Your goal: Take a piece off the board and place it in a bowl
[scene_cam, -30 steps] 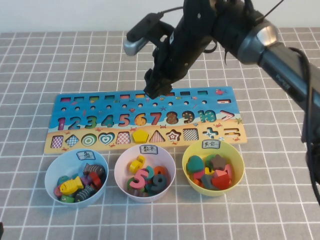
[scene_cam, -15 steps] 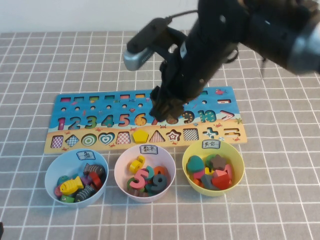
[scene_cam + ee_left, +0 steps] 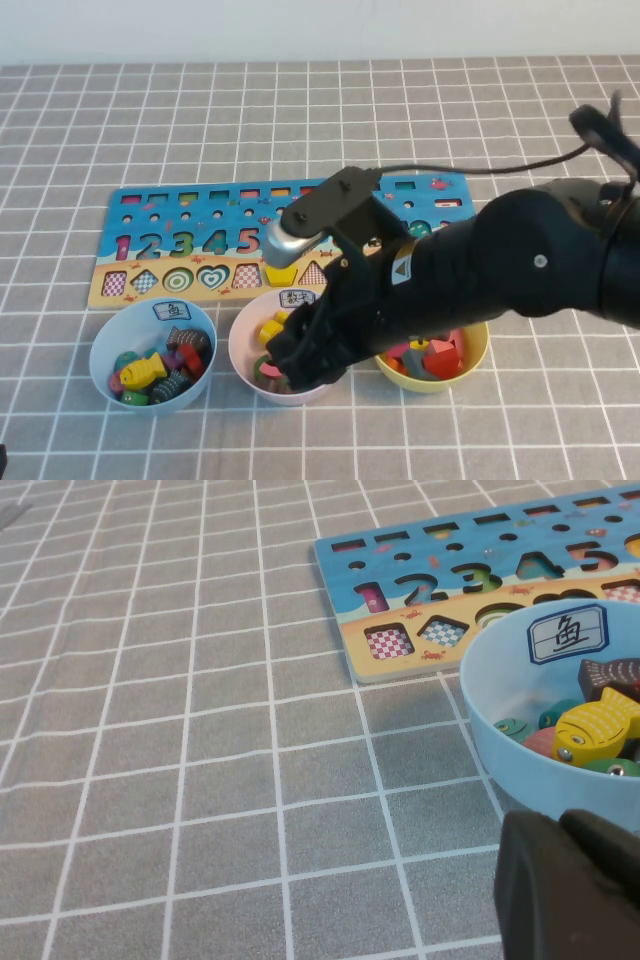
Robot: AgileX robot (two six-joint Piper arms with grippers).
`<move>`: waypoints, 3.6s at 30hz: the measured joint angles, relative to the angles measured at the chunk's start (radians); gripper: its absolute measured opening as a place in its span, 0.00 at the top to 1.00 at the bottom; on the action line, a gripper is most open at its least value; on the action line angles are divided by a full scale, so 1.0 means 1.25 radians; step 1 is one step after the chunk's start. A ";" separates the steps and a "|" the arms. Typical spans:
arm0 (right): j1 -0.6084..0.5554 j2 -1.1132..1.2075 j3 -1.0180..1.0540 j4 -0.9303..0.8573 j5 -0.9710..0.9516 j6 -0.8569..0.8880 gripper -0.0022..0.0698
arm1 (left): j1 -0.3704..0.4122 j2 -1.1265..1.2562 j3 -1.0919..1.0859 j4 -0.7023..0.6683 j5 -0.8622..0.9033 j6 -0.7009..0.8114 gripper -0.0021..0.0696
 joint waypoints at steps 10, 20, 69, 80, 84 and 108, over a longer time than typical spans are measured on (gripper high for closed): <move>0.006 0.078 -0.042 0.026 0.010 0.138 0.48 | 0.000 0.000 0.000 0.000 0.000 0.000 0.97; 0.007 0.195 -0.213 -0.209 0.261 0.452 0.48 | 0.000 0.000 0.000 0.000 0.000 0.000 0.97; 0.050 0.152 -0.224 -0.277 0.207 0.490 0.73 | 0.000 0.000 0.000 0.000 0.000 0.000 0.97; 0.055 -0.122 -0.001 -0.277 0.232 0.303 0.99 | 0.000 0.000 0.000 0.000 0.000 0.000 0.97; 0.055 -0.220 0.078 -0.277 0.240 0.280 0.99 | 0.000 0.000 0.000 0.000 0.000 0.000 0.97; -0.025 -0.443 0.264 -0.299 0.262 0.207 0.99 | 0.000 0.000 0.000 0.000 0.000 0.000 0.97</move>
